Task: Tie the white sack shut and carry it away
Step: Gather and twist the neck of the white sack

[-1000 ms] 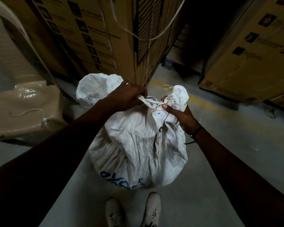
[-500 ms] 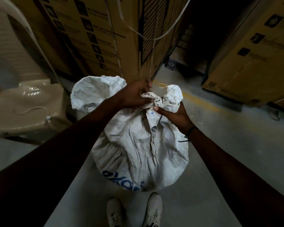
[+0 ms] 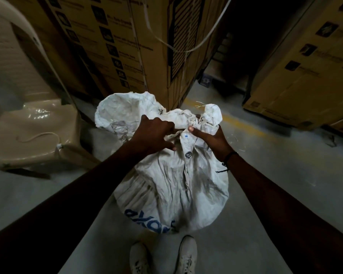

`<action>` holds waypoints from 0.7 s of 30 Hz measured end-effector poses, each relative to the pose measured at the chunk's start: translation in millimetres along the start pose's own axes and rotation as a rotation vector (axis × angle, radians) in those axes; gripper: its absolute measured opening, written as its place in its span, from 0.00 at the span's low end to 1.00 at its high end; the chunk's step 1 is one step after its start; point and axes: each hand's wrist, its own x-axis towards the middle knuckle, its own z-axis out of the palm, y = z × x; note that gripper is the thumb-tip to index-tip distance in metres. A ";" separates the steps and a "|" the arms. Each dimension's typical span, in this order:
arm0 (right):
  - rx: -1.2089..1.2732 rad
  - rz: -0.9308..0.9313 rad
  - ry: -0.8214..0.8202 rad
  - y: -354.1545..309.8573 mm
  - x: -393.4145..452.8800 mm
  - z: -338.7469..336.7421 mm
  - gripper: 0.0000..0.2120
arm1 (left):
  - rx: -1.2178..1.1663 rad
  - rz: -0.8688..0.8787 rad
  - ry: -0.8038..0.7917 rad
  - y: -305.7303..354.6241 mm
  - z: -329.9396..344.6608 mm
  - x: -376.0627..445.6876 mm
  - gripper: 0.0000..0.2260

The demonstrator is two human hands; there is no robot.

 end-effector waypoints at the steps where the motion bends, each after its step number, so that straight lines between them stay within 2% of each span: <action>1: 0.001 -0.004 -0.013 0.5 1.2 0.4 0.25 | -0.027 -0.002 0.009 0.7 -0.6 -0.4 0.25; 4: -0.012 -0.011 -0.065 1.8 4.4 -4.0 0.25 | -0.179 -0.012 0.127 -6.8 -6.4 -1.2 0.12; 7: -0.005 0.015 -0.094 0.2 8.0 -12.5 0.29 | -0.417 -0.036 0.185 -22.0 -13.5 -1.1 0.11; 10: -0.015 0.078 -0.183 -3.3 11.2 -19.0 0.36 | -0.574 0.069 0.195 -33.3 -13.6 1.5 0.12; 13: -0.066 0.167 -0.322 -6.7 11.4 -18.6 0.36 | -0.721 0.131 0.082 -35.3 -11.3 5.3 0.12; 15: -0.059 0.213 -0.403 -7.4 12.5 -17.6 0.30 | -0.849 0.128 0.012 -32.4 -10.6 8.8 0.04; 17: -0.022 0.240 -0.404 -6.9 13.1 -18.3 0.28 | -1.006 0.110 0.034 -30.1 -8.3 10.3 0.02; 21: 0.012 0.241 -0.331 -2.1 8.1 -26.8 0.34 | -1.127 -0.048 0.215 -39.7 4.2 5.3 0.04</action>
